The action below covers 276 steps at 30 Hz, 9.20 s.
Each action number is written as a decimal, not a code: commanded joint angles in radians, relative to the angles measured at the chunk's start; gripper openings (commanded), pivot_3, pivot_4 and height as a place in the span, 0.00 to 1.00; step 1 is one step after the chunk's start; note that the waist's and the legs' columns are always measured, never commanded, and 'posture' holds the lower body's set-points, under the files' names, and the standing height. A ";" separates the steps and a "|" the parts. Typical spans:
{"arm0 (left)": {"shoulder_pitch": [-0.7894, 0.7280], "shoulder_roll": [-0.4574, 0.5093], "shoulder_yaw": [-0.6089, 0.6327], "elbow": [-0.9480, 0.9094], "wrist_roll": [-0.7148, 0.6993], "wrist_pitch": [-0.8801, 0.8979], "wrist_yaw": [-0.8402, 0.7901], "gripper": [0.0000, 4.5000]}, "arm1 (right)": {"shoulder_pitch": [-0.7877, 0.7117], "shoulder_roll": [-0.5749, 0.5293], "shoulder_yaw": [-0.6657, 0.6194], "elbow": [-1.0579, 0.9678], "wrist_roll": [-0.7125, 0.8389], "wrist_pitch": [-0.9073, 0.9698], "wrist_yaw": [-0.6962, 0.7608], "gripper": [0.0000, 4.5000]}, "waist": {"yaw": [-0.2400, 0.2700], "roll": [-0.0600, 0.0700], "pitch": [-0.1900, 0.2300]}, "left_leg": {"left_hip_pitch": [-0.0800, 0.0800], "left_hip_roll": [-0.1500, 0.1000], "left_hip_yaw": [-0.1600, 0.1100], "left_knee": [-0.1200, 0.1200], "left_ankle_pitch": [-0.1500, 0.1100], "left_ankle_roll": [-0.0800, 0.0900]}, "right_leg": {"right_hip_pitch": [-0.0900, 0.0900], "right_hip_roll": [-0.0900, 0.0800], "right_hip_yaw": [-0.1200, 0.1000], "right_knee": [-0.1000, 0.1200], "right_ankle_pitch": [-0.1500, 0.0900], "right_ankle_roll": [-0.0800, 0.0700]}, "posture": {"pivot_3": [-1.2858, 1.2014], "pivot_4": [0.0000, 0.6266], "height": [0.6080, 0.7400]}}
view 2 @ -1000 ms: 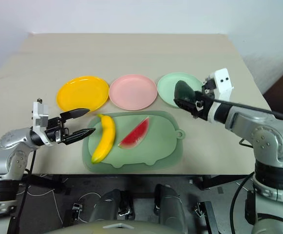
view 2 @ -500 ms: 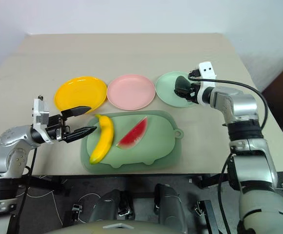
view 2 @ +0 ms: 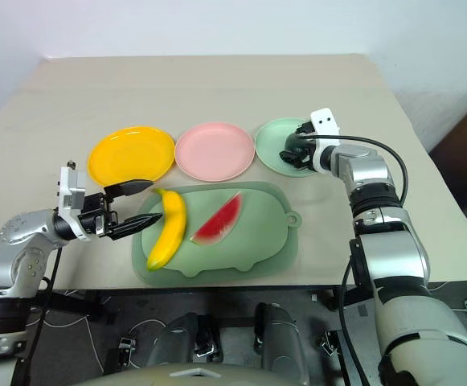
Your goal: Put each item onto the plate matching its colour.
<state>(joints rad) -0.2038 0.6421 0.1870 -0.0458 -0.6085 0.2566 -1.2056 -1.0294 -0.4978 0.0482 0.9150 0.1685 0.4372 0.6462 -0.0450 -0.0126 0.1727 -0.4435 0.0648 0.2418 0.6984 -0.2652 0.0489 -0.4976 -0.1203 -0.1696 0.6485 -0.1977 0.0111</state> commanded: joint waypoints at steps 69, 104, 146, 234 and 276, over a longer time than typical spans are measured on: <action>-0.042 0.018 -0.002 -0.206 -0.052 0.154 0.154 1.00 | -0.001 0.112 0.515 -0.371 -0.272 -0.692 0.913 0.28 | 0.001 0.000 0.000 | 0.001 -0.001 -0.002 0.001 -0.001 0.000 | 0.001 -0.003 -0.002 0.001 -0.002 -0.004 | 0.52 0.24 0.67; 0.014 0.006 0.016 -0.115 -0.032 0.051 0.094 1.00 | -0.020 0.114 0.549 -0.317 -0.411 -0.677 0.847 0.83 | 0.001 0.000 0.000 | 0.001 -0.001 -0.002 0.001 0.000 0.000 | 0.000 -0.003 -0.001 0.001 -0.002 -0.004 | 0.52 0.24 0.67; 0.092 0.039 0.106 -0.170 -0.060 0.073 0.121 1.00 | -0.276 0.328 0.303 0.039 -0.276 -0.469 0.483 0.52 | 0.000 0.001 0.000 | -0.003 -0.001 -0.001 -0.001 0.000 0.000 | -0.004 -0.003 -0.001 0.001 -0.002 -0.004 | 0.52 0.24 0.67; 0.121 -0.143 -0.091 -0.457 -0.035 0.401 0.677 1.00 | 0.721 -0.036 -0.058 -1.365 0.311 0.210 0.145 0.99 | 0.017 0.000 0.001 | 0.000 0.000 -0.003 -0.002 -0.001 0.000 | 0.001 -0.001 0.000 -0.004 -0.003 -0.003 | 0.52 0.24 0.67; -0.051 -0.054 -0.107 -0.381 -0.060 0.814 0.739 0.46 | 0.768 -0.068 -0.060 -1.355 0.313 0.222 0.029 1.00 | 0.032 0.001 0.000 | 0.002 0.000 -0.004 -0.002 -0.001 0.000 | 0.003 0.000 0.000 -0.007 -0.003 -0.003 | 0.52 0.24 0.67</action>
<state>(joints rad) -0.2446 0.5633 0.0252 -0.4340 -0.6711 1.0380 -0.4955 -0.2548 -0.5615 0.0090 -0.4272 0.4750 0.6719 0.6760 -0.0134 -0.0115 0.1723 -0.4417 0.0646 0.2376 0.6960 -0.2660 0.0491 -0.4944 -0.1198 -0.1701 0.6414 -0.2010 0.0081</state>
